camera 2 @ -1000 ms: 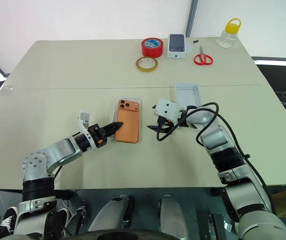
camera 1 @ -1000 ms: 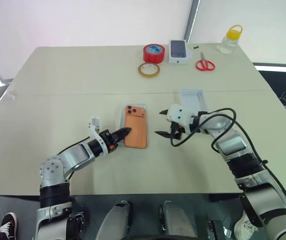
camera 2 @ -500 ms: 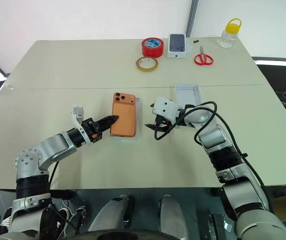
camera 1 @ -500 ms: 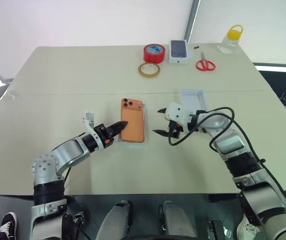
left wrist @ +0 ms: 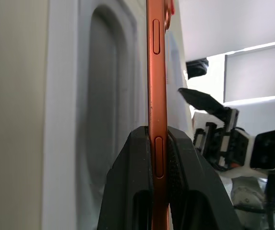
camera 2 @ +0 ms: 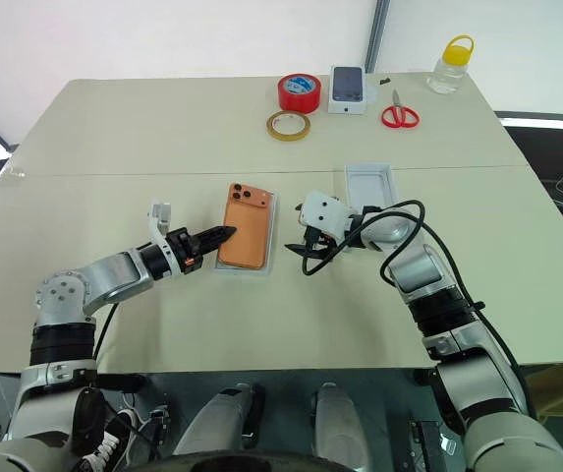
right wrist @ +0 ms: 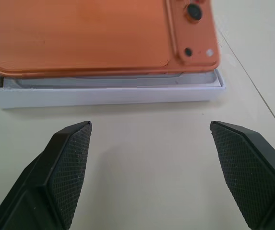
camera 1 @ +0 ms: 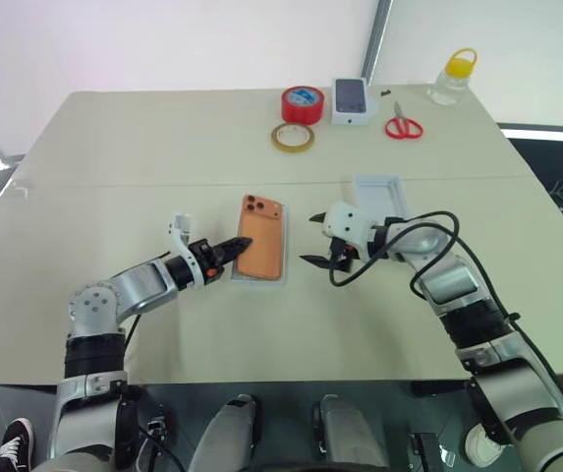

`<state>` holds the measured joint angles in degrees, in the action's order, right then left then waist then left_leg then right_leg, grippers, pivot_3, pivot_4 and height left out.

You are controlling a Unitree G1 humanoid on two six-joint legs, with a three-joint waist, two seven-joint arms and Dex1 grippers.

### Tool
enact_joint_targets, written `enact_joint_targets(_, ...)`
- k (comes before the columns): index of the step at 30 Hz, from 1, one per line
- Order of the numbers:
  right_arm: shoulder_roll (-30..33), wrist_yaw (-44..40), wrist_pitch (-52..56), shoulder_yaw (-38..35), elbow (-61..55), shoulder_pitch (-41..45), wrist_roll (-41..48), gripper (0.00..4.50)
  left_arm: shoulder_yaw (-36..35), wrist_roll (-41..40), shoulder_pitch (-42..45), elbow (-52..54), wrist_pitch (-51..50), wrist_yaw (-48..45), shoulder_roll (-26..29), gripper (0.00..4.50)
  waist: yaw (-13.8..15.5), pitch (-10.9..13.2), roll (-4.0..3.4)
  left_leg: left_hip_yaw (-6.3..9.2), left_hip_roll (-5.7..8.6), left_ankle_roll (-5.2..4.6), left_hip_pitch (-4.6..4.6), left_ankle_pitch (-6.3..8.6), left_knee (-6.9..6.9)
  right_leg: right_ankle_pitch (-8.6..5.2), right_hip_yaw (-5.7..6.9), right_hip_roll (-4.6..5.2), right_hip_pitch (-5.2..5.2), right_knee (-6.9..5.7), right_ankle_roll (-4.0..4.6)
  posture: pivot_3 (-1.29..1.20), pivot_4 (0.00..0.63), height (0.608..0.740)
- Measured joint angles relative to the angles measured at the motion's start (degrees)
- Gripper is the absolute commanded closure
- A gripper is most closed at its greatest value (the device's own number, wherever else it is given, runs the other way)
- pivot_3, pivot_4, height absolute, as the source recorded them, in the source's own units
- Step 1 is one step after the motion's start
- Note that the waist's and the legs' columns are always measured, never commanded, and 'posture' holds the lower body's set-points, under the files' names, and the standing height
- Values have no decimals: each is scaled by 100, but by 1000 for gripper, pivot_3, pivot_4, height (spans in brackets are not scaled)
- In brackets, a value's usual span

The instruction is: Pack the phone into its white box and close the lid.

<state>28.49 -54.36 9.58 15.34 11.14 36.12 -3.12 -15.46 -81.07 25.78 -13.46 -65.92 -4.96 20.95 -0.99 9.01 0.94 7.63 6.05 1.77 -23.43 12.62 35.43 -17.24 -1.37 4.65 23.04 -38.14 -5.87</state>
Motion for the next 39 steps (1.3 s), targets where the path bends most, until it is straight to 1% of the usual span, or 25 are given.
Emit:
enact_joint_targets(3,3,2,1,0,-3,-1,-8,363,52,258,62,-14,-3,-204,0,4361,9,0,0,0,0,0,-2,0,0,0,0,1,0,0,0,0,150,740)
enact_joint_targets(5,4,2,5,0,-10,-1,-7,363,73,387,108,-14,-9,-294,-10,3512,5,0,0,0,0,0,-2,0,0,0,0,2,0,0,0,0,150,740)
enact_joint_targets(7,6,3,6,0,-10,-2,-8,363,72,484,133,-13,-7,-363,-39,2765,1,0,0,0,0,0,-2,0,0,0,0,1,1,0,0,0,150,740)
enact_joint_targets(11,7,3,7,0,-21,-5,-7,363,47,565,180,64,-16,-596,-60,779,5,0,0,0,0,0,-1,0,1,0,0,2,-2,0,0,0,150,740)
enact_joint_targets(12,7,3,7,0,-22,-5,-7,363,37,561,189,80,-25,-625,-68,347,5,-1,-1,0,0,0,0,0,2,0,0,2,-3,0,0,0,150,740)
enact_joint_targets(20,5,8,3,0,-22,-4,-18,363,0,699,200,327,-223,-630,-39,347,0,-1,-2,1,0,0,2,0,2,0,1,1,-5,0,0,0,150,740)
enact_joint_targets(32,-55,13,0,1,-3,0,-29,363,-183,710,284,592,-544,-75,44,347,-1,-1,-1,1,0,0,1,0,2,0,0,1,-2,-2,0,0,150,740)
enact_joint_targets(36,-80,14,-14,9,38,20,-53,363,-127,885,381,757,-656,2,238,347,-12,-1,-1,1,0,0,1,0,1,0,0,1,0,-2,0,0,150,740)
enact_joint_targets(39,-104,15,-15,9,43,27,-54,363,-167,910,411,803,-738,29,265,347,-2,-1,-1,0,0,0,1,0,1,0,0,1,-2,-1,0,0,150,740)
